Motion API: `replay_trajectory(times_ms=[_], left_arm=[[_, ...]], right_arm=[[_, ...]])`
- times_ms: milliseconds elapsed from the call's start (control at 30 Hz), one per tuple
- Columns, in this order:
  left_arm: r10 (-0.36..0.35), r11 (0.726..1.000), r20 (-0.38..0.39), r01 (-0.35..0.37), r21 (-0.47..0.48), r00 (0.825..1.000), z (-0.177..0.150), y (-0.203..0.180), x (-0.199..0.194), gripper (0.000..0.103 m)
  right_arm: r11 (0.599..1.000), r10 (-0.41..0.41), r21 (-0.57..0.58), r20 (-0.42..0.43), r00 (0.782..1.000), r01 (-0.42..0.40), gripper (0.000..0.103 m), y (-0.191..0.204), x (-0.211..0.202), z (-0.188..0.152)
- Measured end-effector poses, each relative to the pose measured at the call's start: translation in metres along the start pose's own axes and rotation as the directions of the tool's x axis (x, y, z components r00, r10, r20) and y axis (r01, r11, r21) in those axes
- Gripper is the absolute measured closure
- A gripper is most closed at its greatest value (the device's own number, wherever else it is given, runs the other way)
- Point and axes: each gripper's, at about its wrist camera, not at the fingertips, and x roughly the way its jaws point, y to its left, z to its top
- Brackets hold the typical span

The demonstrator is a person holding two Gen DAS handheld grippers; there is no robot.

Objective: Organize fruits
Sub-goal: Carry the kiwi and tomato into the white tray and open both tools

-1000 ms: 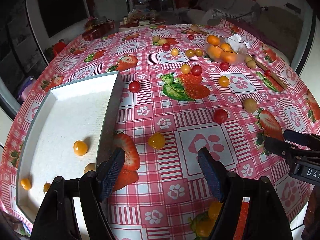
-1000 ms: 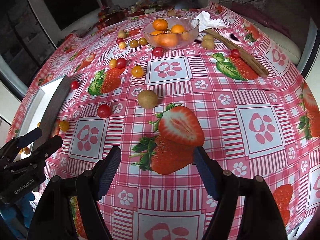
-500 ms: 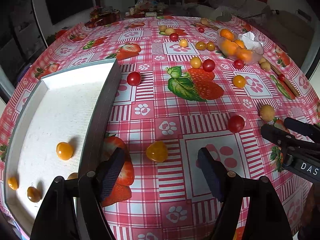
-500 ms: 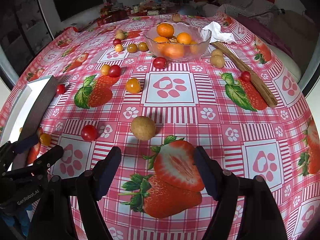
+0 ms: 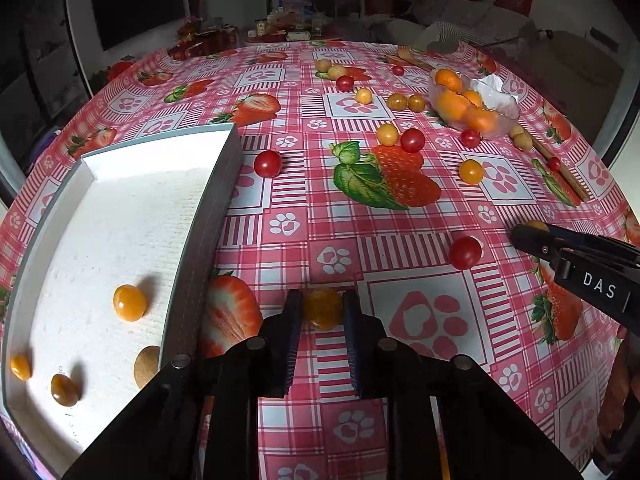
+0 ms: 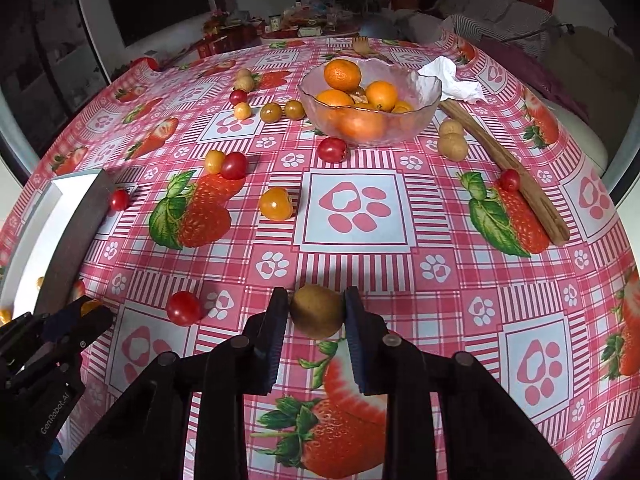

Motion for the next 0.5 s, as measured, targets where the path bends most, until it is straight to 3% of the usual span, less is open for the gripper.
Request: replay_trajectory(times_ms=[500], left_arm=[[-0.070, 0.998, 0.038, 0.070, 0.002, 0.997, -0.011, 0.003, -0.037, 0.081]], right_arm=[[0.992, 0.107, 0.071, -0.037, 0.994, -0.104, 0.072, -0.010, -0.033, -0.031]])
